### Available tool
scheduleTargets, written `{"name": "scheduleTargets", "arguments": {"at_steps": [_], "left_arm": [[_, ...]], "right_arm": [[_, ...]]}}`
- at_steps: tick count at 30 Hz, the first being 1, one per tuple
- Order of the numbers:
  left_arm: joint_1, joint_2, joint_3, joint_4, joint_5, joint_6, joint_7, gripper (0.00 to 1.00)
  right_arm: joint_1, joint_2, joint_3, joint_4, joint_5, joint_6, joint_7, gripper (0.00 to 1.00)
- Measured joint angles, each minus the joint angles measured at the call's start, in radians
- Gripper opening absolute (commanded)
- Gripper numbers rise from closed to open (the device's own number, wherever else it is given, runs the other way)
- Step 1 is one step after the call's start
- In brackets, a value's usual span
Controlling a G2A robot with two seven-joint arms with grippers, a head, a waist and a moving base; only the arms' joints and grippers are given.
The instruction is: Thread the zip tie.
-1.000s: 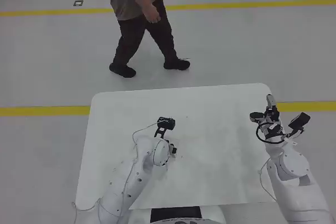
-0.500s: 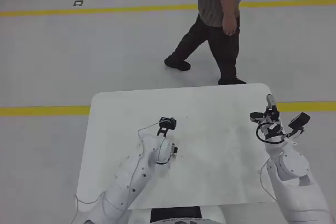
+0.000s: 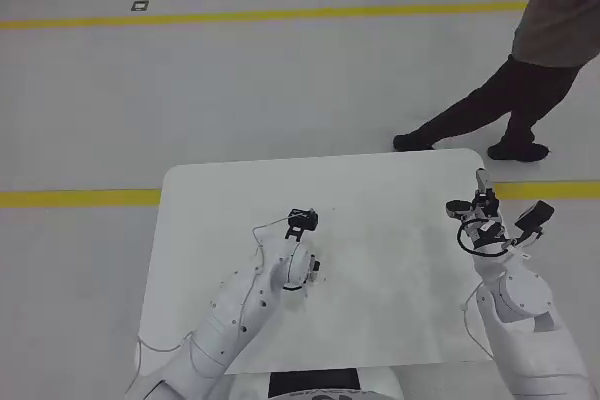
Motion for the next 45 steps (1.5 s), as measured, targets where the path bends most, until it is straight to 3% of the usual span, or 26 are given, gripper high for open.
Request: {"name": "scheduleTargets", "arguments": {"at_steps": [16,19,22,29,34,45], "left_arm": [[-0.023,-0.013,0.029,0.059,0.021,0.013,0.02,0.14],[-0.023,-0.017,0.028,0.064,0.027,0.013,0.02,0.1],[-0.022,-0.021,0.027,0.066,0.034,0.013,0.017,0.0],[-0.011,-0.029,0.015,0.057,0.06,0.013,0.011,0.0],[0.019,-0.03,-0.008,-0.005,0.096,0.013,-0.004,0.0],[0.127,-0.012,-0.04,-0.207,0.184,0.003,-0.064,0.0]], "right_arm": [[0.0,0.0,0.0,0.0,0.0,0.0,0.0,1.0],[0.0,0.0,0.0,0.0,0.0,0.0,0.0,1.0],[0.0,0.0,0.0,0.0,0.0,0.0,0.0,1.0],[0.0,0.0,0.0,0.0,0.0,0.0,0.0,1.0],[0.0,0.0,0.0,0.0,0.0,0.0,0.0,1.0],[0.0,0.0,0.0,0.0,0.0,0.0,0.0,1.0]]}}
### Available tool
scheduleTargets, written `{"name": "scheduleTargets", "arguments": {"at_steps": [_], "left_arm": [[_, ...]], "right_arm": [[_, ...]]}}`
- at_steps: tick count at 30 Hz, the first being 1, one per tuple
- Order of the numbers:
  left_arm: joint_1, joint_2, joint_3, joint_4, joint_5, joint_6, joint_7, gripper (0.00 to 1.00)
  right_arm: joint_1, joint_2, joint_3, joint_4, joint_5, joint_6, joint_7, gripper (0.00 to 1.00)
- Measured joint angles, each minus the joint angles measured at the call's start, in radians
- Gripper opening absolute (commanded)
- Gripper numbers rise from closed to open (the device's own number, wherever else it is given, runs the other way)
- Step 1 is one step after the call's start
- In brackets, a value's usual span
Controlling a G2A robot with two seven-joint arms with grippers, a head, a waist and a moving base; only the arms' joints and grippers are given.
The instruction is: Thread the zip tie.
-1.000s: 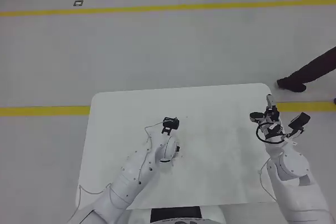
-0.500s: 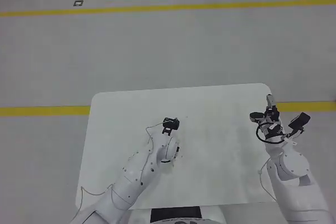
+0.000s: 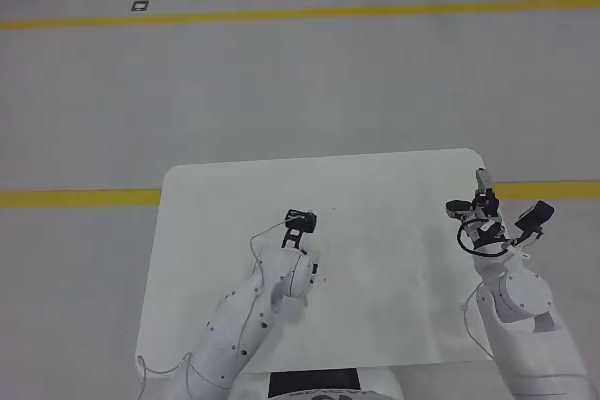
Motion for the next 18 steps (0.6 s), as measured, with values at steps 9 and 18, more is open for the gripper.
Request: {"name": "scheduleTargets", "arguments": {"at_steps": [9,18], "left_arm": [[0.096,0.028,-0.077,-0.159,-0.02,-0.077,-0.013,0.0],[0.15,0.056,-0.185,-0.247,-0.162,-0.23,-0.015,0.0]], "right_arm": [[0.0,0.0,0.0,0.0,0.0,0.0,0.0,1.0],[0.0,0.0,0.0,0.0,0.0,0.0,0.0,1.0]]}}
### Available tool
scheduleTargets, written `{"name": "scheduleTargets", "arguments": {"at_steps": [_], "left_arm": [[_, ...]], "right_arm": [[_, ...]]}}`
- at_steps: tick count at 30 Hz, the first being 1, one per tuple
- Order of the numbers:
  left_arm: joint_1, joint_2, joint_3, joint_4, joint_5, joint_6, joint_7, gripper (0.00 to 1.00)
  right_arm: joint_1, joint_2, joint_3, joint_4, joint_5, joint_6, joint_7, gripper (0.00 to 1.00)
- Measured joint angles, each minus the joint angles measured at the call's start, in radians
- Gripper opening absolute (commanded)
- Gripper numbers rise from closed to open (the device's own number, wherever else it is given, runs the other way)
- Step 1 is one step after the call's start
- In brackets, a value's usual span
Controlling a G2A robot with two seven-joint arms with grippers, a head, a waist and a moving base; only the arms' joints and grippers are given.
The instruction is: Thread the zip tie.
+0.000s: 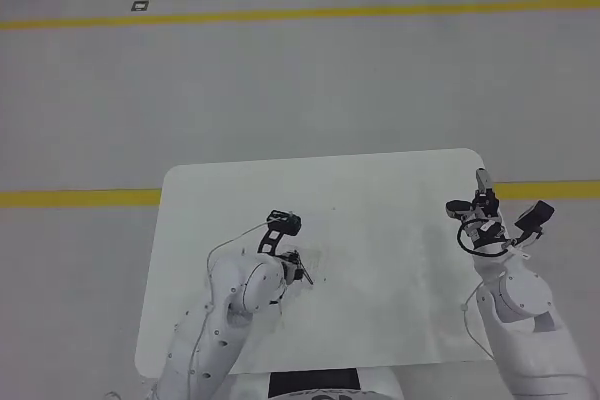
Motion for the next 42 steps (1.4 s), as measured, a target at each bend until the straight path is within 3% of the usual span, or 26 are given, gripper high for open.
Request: {"name": "scheduleTargets", "arguments": {"at_steps": [4,8,16,19,22,25,27,31,35,38,42], "left_arm": [[0.002,0.013,-0.054,-0.005,-0.101,-0.099,-0.012,0.0],[-0.016,0.025,-0.096,0.018,-0.229,-0.229,-0.029,0.0],[-0.015,0.025,-0.095,0.02,-0.223,-0.222,-0.027,0.0],[-0.043,0.029,-0.134,0.086,-0.314,-0.233,-0.033,0.0],[-0.081,0.046,-0.205,0.175,-0.507,-0.301,-0.052,0.0],[-0.1,0.079,-0.251,0.258,-0.66,-0.399,-0.051,0.0],[-0.119,0.11,-0.254,0.309,-0.757,-0.451,-0.051,0.0],[-0.168,0.189,-0.208,0.373,-0.927,-0.44,-0.051,0.0],[-0.225,0.281,-0.123,0.429,-1.098,-0.44,-0.051,0.0],[-0.269,0.344,-0.047,0.453,-1.223,-0.44,-0.051,0.0],[-0.316,0.414,0.038,0.464,-1.332,-0.44,-0.051,0.0]], "right_arm": [[0.0,0.0,0.0,0.0,0.0,0.0,0.0,1.0],[0.0,0.0,0.0,0.0,0.0,0.0,0.0,1.0],[0.0,0.0,0.0,0.0,0.0,0.0,0.0,1.0],[0.0,0.0,0.0,0.0,0.0,0.0,0.0,1.0],[0.0,0.0,0.0,0.0,0.0,0.0,0.0,1.0],[0.0,0.0,0.0,0.0,0.0,0.0,0.0,1.0],[0.0,0.0,0.0,0.0,0.0,0.0,0.0,1.0],[0.0,0.0,0.0,0.0,0.0,0.0,0.0,1.0],[0.0,0.0,0.0,0.0,0.0,0.0,0.0,1.0],[0.0,0.0,0.0,0.0,0.0,0.0,0.0,1.0],[0.0,0.0,0.0,0.0,0.0,0.0,0.0,1.0]]}}
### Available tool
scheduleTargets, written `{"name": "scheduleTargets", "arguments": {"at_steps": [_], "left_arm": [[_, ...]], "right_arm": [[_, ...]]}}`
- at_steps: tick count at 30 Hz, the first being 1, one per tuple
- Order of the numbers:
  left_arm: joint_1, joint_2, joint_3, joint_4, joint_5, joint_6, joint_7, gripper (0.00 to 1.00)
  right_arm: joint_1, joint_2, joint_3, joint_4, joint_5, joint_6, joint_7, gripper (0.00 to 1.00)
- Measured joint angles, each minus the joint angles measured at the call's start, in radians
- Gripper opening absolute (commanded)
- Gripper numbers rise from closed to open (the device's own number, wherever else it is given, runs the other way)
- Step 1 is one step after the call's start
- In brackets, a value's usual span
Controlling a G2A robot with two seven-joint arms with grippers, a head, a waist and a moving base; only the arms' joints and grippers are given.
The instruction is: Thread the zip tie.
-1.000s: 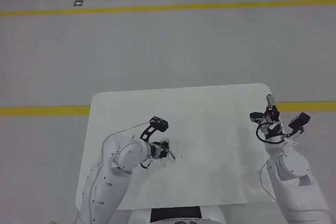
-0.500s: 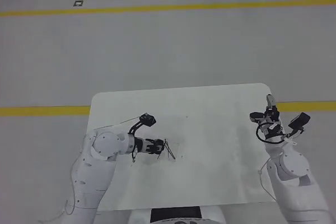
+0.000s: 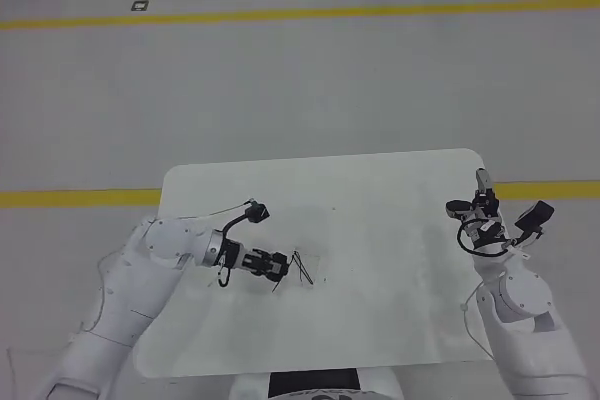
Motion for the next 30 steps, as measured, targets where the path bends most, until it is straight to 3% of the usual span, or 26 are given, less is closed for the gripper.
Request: {"name": "scheduleTargets", "arguments": {"at_steps": [5,8,14,24,26,30], "left_arm": [[-0.043,0.065,0.074,-0.001,-0.084,0.0,0.0,0.0],[-0.059,0.092,0.101,-0.008,-0.132,0.0,0.0,0.0],[-0.072,0.128,0.131,-0.032,-0.224,0.0,0.0,0.0],[-0.07,0.128,0.133,-0.023,-0.239,0.001,0.019,0.0],[-0.079,0.125,0.128,0.024,-0.3,0.002,0.045,0.0],[-0.11,0.119,0.143,0.108,-0.483,0.0,-0.007,0.0]], "right_arm": [[0.0,0.0,0.0,0.0,0.0,0.0,0.0,1.0],[0.0,0.0,0.0,0.0,0.0,0.0,0.0,1.0],[0.0,0.0,0.0,0.0,0.0,0.0,0.0,1.0],[0.0,0.0,0.0,0.0,0.0,0.0,0.0,1.0],[0.0,0.0,0.0,0.0,0.0,0.0,0.0,1.0],[0.0,0.0,0.0,0.0,0.0,0.0,0.0,1.0]]}}
